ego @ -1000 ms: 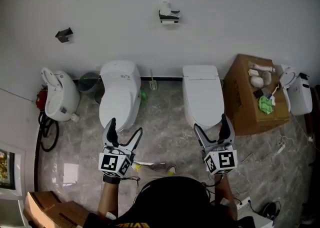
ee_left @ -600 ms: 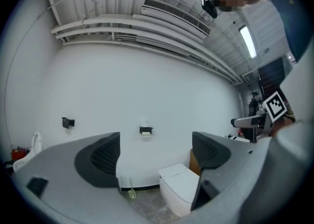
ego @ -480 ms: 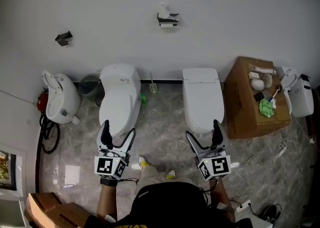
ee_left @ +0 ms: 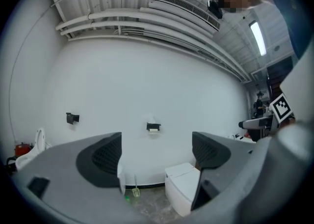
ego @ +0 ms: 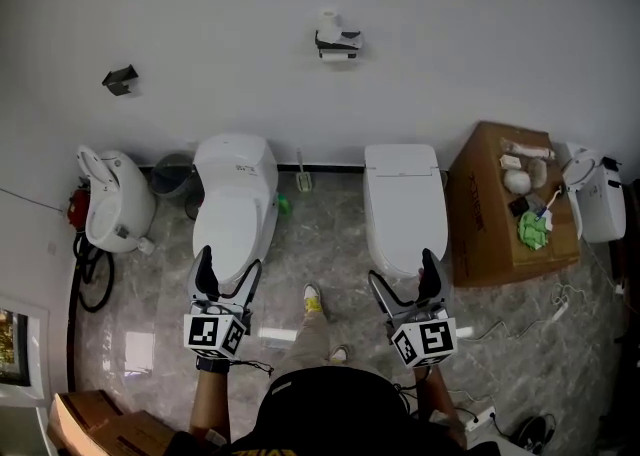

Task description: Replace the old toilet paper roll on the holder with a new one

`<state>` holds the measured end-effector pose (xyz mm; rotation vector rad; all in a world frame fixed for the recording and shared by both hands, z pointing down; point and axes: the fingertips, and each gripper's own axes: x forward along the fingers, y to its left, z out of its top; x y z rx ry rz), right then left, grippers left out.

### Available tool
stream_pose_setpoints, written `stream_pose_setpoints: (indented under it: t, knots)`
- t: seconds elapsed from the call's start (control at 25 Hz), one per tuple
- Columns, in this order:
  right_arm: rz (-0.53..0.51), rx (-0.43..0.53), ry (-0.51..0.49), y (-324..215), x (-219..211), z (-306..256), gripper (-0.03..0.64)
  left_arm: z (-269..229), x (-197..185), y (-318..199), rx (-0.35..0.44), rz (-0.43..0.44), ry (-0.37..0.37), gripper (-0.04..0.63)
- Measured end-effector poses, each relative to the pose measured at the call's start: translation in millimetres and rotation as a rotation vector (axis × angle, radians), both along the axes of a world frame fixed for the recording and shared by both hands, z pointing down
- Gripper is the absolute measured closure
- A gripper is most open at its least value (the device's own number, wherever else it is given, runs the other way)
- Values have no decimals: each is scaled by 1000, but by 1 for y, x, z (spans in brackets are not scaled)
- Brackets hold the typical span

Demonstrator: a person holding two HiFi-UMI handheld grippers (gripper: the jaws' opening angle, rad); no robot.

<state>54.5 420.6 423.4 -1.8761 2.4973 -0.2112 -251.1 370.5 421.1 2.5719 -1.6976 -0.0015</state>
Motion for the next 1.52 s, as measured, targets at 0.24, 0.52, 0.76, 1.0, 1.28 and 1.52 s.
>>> stream_pose_setpoints:
  t: [0.24, 0.52, 0.76, 1.0, 1.28, 1.52]
  knots:
    - [43, -31, 9, -69, 5, 5, 149, -4, 23, -82, 21, 62, 15, 143]
    - [99, -20, 81, -165, -6, -9, 155, -9, 18, -176, 12, 112, 73, 143]
    - [110, -38, 127, -229, -28, -16, 155, -7, 39, -245, 17, 187, 133, 144]
    - [74, -59, 194, -269, -55, -14, 158, -29, 70, -274, 95, 258, 118, 144]
    - [109, -73, 199, -309, -45, -7, 175, -2, 57, -307, 44, 238, 51, 144]
    - [106, -91, 193, -359, -33, 10, 176, 9, 69, -343, 18, 234, 14, 144]
